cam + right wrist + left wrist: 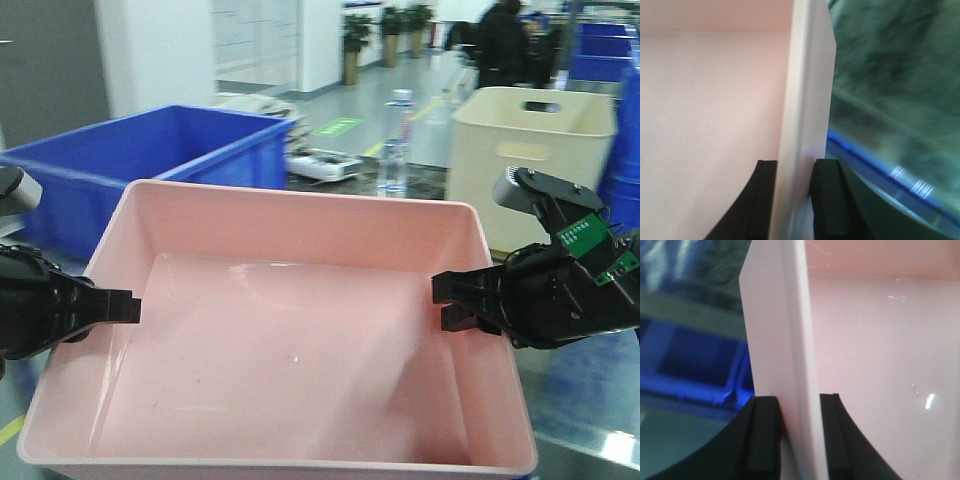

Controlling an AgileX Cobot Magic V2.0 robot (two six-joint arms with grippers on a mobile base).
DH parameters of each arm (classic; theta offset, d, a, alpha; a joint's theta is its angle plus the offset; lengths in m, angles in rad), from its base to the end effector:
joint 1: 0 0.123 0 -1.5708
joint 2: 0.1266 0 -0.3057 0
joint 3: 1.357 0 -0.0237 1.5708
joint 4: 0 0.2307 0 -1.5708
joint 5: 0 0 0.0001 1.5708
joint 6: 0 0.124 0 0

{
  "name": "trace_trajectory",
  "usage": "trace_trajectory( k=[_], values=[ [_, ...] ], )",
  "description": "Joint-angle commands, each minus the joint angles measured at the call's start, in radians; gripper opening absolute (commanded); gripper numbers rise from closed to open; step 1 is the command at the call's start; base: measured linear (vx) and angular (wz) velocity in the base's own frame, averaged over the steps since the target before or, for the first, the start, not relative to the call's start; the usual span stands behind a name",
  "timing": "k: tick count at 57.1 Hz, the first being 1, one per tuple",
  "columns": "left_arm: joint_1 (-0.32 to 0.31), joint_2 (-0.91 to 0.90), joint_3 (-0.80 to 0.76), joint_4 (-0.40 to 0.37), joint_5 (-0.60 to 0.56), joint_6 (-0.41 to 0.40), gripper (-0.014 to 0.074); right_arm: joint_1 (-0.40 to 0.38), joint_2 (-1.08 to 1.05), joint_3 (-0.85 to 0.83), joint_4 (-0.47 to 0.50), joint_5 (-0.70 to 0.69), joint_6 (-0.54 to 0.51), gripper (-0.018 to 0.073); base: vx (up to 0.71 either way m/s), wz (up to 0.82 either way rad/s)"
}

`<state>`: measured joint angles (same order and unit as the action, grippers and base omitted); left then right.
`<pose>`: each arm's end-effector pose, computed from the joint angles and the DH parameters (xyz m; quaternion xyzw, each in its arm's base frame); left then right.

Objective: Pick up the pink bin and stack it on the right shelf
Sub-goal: 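Hold the pink bin with both grippers while the base drives to the table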

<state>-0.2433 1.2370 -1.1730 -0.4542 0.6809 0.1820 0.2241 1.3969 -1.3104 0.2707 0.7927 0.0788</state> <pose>0.2490 -0.0971 0.3832 0.0922 0.8748 -0.2174 0.4231 0.2904 0.0904 0.3671 -0.0155 0.9180 0.1802 0.3530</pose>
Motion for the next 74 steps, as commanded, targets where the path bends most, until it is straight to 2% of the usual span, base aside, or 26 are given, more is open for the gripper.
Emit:
trace_trajectory(
  k=[1, 42, 74],
  values=[
    [-0.001, -0.041, -0.037, -0.055, -0.075, -0.001, -0.0002, -0.016, -0.030, -0.030, -0.034, -0.087, 0.010, -0.0008, 0.36, -0.73],
    [-0.001, -0.041, -0.037, -0.055, -0.076, -0.001, -0.0002, -0.016, -0.030, -0.030, -0.034, -0.089, 0.010, -0.0008, 0.29, -0.51],
    [-0.001, -0.040, -0.037, -0.055, -0.076, -0.001, -0.0002, -0.016, -0.030, -0.030, -0.034, -0.093, 0.010, -0.0008, 0.11, -0.19]
  ],
)
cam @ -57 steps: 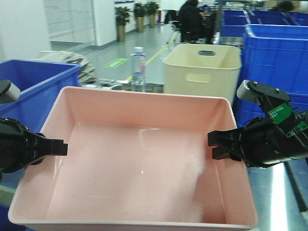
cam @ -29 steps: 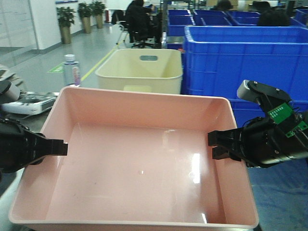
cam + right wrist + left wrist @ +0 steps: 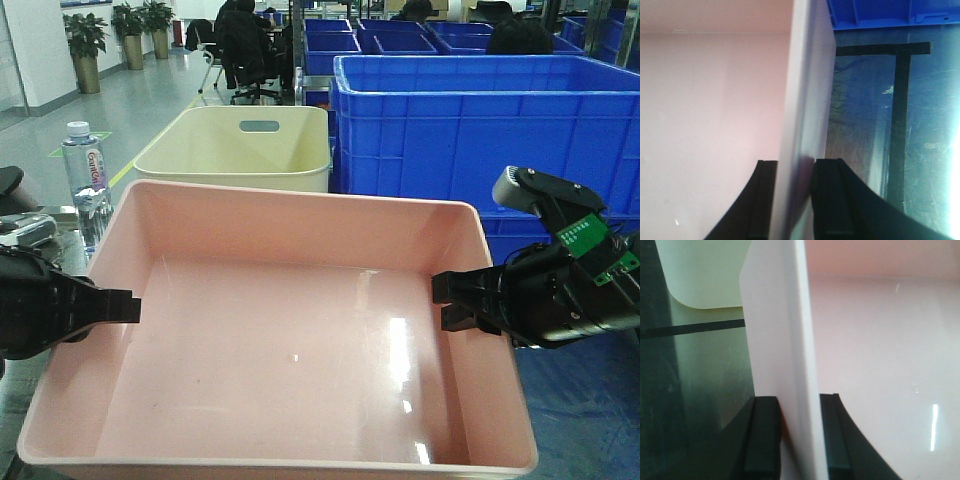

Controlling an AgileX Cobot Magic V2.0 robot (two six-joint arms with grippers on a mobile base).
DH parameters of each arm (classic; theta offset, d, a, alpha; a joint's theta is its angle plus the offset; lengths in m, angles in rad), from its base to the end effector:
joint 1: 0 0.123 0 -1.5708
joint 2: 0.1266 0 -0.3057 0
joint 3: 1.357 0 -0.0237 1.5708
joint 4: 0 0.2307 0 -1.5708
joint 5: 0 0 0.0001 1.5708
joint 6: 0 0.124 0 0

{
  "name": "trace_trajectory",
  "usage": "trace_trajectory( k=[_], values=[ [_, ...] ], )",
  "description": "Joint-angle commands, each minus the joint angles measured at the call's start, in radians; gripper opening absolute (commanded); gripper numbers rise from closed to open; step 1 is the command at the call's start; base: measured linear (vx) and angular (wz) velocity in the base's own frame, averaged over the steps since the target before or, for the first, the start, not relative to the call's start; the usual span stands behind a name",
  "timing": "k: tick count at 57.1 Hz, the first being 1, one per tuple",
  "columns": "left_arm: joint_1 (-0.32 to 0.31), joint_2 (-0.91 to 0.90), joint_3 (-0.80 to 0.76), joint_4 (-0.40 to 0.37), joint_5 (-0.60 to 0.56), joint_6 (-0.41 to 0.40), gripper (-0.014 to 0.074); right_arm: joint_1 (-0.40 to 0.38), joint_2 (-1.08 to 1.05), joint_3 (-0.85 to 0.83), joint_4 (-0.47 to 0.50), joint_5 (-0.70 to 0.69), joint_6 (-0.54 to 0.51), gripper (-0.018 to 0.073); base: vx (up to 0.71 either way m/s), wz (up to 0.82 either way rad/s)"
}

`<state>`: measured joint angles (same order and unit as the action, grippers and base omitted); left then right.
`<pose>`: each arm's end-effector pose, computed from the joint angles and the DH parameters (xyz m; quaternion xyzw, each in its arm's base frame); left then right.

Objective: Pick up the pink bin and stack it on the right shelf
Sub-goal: 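Hold the pink bin with both grippers while the base drives to the table, then lower the pink bin onto the metal table with both grippers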

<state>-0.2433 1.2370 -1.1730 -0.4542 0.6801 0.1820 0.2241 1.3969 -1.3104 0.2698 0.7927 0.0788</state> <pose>0.2491 -0.0971 0.3833 0.0920 0.8746 -0.2174 0.4234 0.2904 0.0904 0.3671 -0.0157 0.9180 0.1798 0.3531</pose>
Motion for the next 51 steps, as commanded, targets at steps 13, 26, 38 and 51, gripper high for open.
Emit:
trace_trajectory(
  k=[13, 26, 38, 51],
  values=[
    [-0.001, -0.040, -0.037, -0.055, -0.075, -0.001, -0.0002, -0.016, -0.030, -0.030, -0.033, -0.093, 0.010, -0.0008, 0.01, -0.03],
    [-0.001, -0.040, -0.037, -0.055, -0.075, -0.001, -0.0002, -0.016, -0.030, -0.030, -0.030, -0.108, 0.010, -0.0008, 0.00, 0.00],
    [-0.001, -0.040, -0.037, -0.056, -0.075, -0.001, -0.0002, -0.016, -0.030, -0.030, -0.030, -0.127, 0.010, -0.0008, 0.00, 0.00],
    [-0.001, -0.015, -0.037, -0.045, -0.061, -0.003, -0.0002, -0.016, -0.006, -0.030, 0.023, -0.122, 0.002, -0.0008, 0.00, 0.00]
  ],
)
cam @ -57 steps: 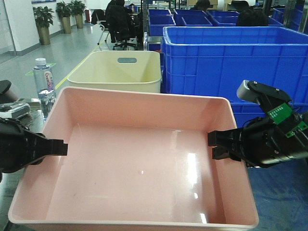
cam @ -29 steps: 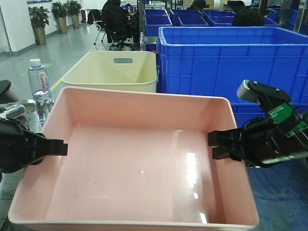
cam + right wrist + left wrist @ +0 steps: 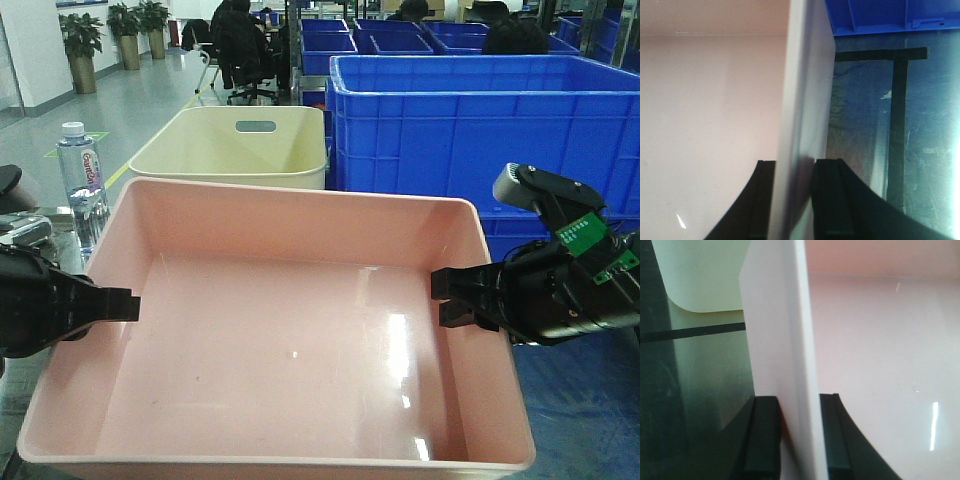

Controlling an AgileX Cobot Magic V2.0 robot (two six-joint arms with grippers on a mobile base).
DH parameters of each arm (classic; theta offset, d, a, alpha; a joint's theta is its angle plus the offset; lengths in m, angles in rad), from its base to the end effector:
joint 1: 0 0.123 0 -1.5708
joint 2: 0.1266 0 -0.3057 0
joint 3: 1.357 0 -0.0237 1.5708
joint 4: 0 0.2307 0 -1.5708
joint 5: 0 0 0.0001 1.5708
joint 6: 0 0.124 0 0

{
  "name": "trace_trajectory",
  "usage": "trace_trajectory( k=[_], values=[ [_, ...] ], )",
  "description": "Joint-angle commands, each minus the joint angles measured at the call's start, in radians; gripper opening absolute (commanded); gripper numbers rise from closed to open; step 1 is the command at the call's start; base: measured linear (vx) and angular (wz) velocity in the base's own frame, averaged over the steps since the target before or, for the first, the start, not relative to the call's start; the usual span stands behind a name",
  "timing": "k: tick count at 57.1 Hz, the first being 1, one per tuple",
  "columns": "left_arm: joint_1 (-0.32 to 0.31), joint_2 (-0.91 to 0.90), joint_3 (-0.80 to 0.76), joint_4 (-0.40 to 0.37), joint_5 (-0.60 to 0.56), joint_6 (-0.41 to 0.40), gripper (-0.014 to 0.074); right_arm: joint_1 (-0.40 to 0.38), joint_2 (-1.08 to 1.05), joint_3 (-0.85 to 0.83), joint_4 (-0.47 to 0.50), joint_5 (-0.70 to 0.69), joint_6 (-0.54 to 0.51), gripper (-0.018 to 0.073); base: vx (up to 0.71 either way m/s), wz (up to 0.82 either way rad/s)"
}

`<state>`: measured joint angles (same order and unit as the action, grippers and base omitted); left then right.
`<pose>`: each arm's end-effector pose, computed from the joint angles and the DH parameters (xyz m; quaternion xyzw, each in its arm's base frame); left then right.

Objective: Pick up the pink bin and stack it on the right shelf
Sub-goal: 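Lower the pink bin onto the metal table with both grippers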

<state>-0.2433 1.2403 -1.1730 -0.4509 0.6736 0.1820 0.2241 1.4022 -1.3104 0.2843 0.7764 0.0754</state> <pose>0.2505 -0.0970 0.3829 0.0917 0.8744 -0.2155 0.4250 0.2929 0.0918 0.3672 -0.0129 0.9153 0.1859 0.3571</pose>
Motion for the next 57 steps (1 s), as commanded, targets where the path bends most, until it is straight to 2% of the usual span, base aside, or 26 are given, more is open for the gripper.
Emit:
trace_trajectory(
  k=[1, 15, 25, 33, 39, 45, 57],
  values=[
    [-0.001, -0.013, -0.037, -0.048, -0.049, -0.003, -0.0002, -0.016, -0.005, -0.030, 0.011, -0.103, 0.003, -0.0008, 0.00, 0.00],
    [-0.001, 0.109, -0.037, -0.049, -0.012, -0.006, 0.0000, -0.016, 0.133, -0.030, 0.010, -0.096, -0.062, -0.0007, 0.00, 0.00],
    [-0.001, 0.192, -0.037, -0.049, -0.022, -0.009, 0.0006, -0.016, 0.195, -0.030, 0.007, -0.108, -0.066, 0.0000, 0.00, 0.00],
    [-0.001, 0.238, -0.037, -0.050, -0.014, -0.009, 0.0042, -0.016, 0.210, -0.030, 0.004, -0.136, -0.066, 0.0036, 0.00, 0.00],
    [-0.001, 0.255, -0.037, -0.049, -0.015, -0.009, 0.0100, -0.016, 0.208, -0.030, 0.003, -0.159, -0.066, 0.0085, 0.00, 0.00],
    [-0.001, 0.258, -0.037, -0.047, -0.017, -0.009, 0.0185, -0.016, 0.208, -0.030, 0.003, -0.175, -0.066, 0.0174, 0.00, 0.00],
    [-0.001, 0.257, -0.037, -0.044, -0.025, -0.009, 0.0433, -0.016, 0.208, -0.030, 0.011, -0.167, -0.061, 0.0387, 0.00, 0.00]
  ],
)
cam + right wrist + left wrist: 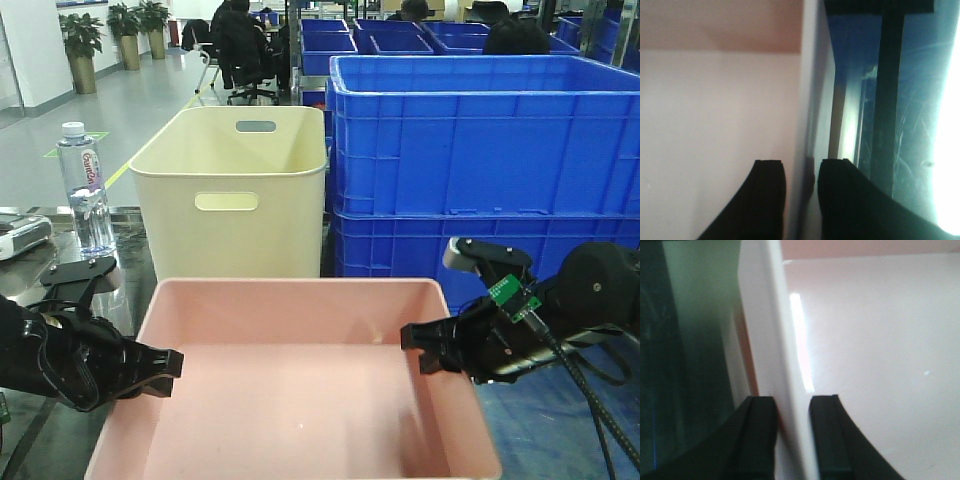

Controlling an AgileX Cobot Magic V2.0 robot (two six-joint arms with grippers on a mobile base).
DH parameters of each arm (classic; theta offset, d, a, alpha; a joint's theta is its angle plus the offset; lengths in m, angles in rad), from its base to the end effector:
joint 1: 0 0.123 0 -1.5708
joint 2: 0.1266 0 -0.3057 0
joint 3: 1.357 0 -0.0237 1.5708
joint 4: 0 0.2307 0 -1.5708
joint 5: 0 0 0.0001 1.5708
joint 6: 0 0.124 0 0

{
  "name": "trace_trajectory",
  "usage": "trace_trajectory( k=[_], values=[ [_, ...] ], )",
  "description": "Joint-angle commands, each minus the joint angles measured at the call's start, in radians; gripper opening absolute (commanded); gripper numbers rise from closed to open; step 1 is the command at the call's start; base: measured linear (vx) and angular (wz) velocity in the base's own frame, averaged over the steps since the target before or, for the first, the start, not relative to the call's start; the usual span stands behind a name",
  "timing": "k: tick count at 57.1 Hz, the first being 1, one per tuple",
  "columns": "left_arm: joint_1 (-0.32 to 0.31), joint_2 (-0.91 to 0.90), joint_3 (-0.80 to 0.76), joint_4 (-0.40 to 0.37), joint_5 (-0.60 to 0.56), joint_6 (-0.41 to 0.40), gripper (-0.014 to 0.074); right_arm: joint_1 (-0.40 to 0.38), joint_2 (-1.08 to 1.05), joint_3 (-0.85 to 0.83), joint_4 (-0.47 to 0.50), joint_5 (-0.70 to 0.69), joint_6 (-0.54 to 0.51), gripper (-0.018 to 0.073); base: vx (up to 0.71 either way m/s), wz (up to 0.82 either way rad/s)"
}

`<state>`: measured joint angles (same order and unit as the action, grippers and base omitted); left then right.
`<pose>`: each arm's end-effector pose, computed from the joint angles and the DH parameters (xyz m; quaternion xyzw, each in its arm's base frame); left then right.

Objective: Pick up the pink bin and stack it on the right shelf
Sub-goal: 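Lower the pink bin onto the metal table with both grippers, then open both grippers and lift them away from the pink bin rims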

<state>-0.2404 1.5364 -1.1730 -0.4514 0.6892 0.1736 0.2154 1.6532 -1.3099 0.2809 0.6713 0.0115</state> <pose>0.3115 -0.1118 0.2929 0.0714 0.9356 -0.1969 0.2841 0.3546 0.0995 0.2902 -0.0195 0.9423 0.1519 0.2978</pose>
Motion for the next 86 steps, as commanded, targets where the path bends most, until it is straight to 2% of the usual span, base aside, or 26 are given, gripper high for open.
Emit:
trace_trajectory(
  k=[1, 9, 14, 20, 28, 33, 39, 41, 42, 43, 50, 78, 80, 83, 86],
  values=[
    [-0.003, -0.039, -0.037, -0.043, -0.040, 0.000, 0.0455, -0.007, -0.043, -0.031, 0.017, -0.058, 0.003, 0.0400, 0.00, 0.00],
    [-0.002, -0.041, -0.038, -0.043, -0.042, 0.000, 0.0550, -0.008, -0.046, -0.032, 0.009, -0.062, -0.002, 0.0468, 0.00, 0.00],
    [0.000, -0.053, -0.041, -0.043, -0.054, 0.003, 0.0560, -0.008, -0.061, -0.036, 0.006, -0.055, -0.002, 0.0466, 0.00, 0.00],
    [0.000, -0.104, -0.041, -0.040, -0.079, 0.038, 0.0545, -0.008, -0.107, -0.035, 0.006, -0.074, -0.002, 0.0437, 0.00, 0.00],
    [0.000, -0.220, -0.040, -0.040, -0.151, 0.064, 0.0480, -0.008, -0.220, -0.034, -0.001, -0.116, -0.002, 0.0326, 0.00, 0.00],
    [0.000, -0.298, -0.040, -0.023, -0.179, 0.098, 0.0405, -0.008, -0.279, -0.034, -0.016, -0.118, -0.002, 0.0221, 0.00, 0.00],
    [0.000, -0.384, -0.040, -0.013, -0.214, 0.163, 0.0260, -0.007, -0.335, -0.034, -0.019, -0.113, -0.002, 0.0073, 0.00, 0.00],
    [0.000, -0.408, -0.040, -0.013, -0.231, 0.189, 0.0184, -0.007, -0.346, -0.034, -0.019, -0.113, -0.002, 0.0031, 0.00, 0.00],
    [0.000, -0.459, -0.040, -0.013, -0.246, 0.218, 0.0015, -0.007, -0.362, -0.034, -0.007, -0.109, 0.000, -0.0015, 0.00, 0.00],
    [0.000, -0.483, -0.040, -0.019, -0.236, 0.216, -0.0010, -0.007, -0.363, -0.034, -0.007, -0.100, 0.000, -0.0014, 0.00, 0.00],
    [0.000, -0.506, -0.040, -0.024, -0.199, 0.216, -0.0009, -0.007, -0.363, -0.034, -0.008, -0.100, 0.000, -0.0013, 0.00, 0.00],
    [0.000, -0.505, -0.039, -0.019, -0.188, 0.216, -0.0008, -0.007, -0.363, -0.034, -0.008, -0.100, 0.000, -0.0013, 0.00, 0.00],
    [0.000, -0.511, -0.039, -0.001, -0.171, 0.216, -0.0008, -0.007, -0.363, -0.034, -0.008, -0.100, 0.000, -0.0013, 0.00, 0.00],
    [0.000, -0.531, -0.038, 0.066, -0.145, 0.207, -0.0008, -0.007, -0.363, -0.034, -0.008, -0.100, 0.000, -0.0013, 0.00, 0.00],
    [0.000, -0.564, -0.006, 0.148, -0.137, 0.140, -0.0008, -0.007, -0.363, -0.034, -0.008, -0.100, 0.000, -0.0013, 0.00, 0.00]
  ],
)
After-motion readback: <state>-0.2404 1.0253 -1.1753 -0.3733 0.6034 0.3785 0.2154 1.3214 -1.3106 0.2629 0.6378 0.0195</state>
